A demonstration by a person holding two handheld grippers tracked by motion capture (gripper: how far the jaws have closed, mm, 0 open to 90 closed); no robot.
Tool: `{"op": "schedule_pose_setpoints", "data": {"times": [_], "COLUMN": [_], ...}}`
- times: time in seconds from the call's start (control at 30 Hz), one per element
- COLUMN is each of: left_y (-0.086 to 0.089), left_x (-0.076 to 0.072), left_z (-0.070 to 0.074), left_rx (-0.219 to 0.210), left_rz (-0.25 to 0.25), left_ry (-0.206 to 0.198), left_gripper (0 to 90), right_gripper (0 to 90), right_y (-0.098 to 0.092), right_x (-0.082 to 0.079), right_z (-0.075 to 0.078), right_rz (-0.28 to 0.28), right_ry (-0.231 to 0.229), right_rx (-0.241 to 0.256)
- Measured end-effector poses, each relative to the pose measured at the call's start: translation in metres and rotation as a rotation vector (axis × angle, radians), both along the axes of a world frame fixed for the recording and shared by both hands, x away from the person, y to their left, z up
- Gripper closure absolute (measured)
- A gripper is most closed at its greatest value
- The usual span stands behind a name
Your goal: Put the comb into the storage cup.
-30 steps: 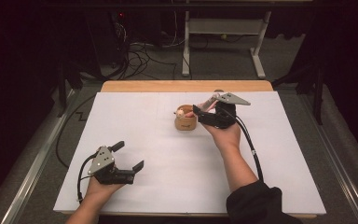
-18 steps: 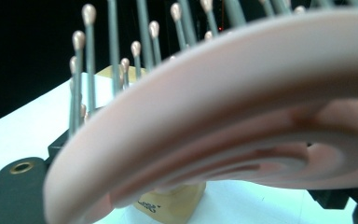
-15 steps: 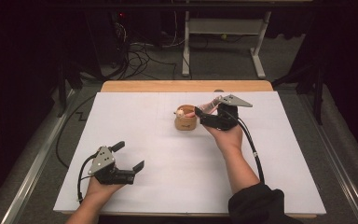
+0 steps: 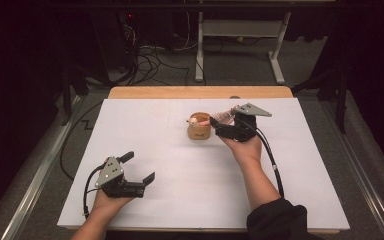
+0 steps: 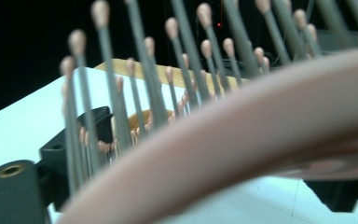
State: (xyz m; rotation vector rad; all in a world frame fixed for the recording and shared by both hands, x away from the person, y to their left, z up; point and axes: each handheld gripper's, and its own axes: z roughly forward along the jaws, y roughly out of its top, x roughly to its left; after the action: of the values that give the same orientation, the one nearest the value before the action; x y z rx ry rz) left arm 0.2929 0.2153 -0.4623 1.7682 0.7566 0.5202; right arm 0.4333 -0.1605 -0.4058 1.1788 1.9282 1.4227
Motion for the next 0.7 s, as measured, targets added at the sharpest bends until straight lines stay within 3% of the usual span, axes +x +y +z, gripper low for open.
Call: {"op": "schedule_pose_setpoints", "data": {"times": [0.4, 0.7], "left_y": [-0.0006, -0.0007], "left_x": [0.0003, 0.0004], "left_z": [-0.0004, -0.0006], "left_rx": [0.000, 0.002], "left_rz": [-0.002, -0.003], "left_ry": [0.004, 0.004], "left_gripper": [0.0, 0.0], "right_gripper": [5.5, 0.2], "right_y": [-0.0065, -0.0076], "right_x": [0.0014, 0.0017], "right_z": [-0.0018, -0.0044], "right_rz": [-0.014, 0.005], "right_ry": [0.027, 0.034], "right_rx": [0.007, 0.014]}}
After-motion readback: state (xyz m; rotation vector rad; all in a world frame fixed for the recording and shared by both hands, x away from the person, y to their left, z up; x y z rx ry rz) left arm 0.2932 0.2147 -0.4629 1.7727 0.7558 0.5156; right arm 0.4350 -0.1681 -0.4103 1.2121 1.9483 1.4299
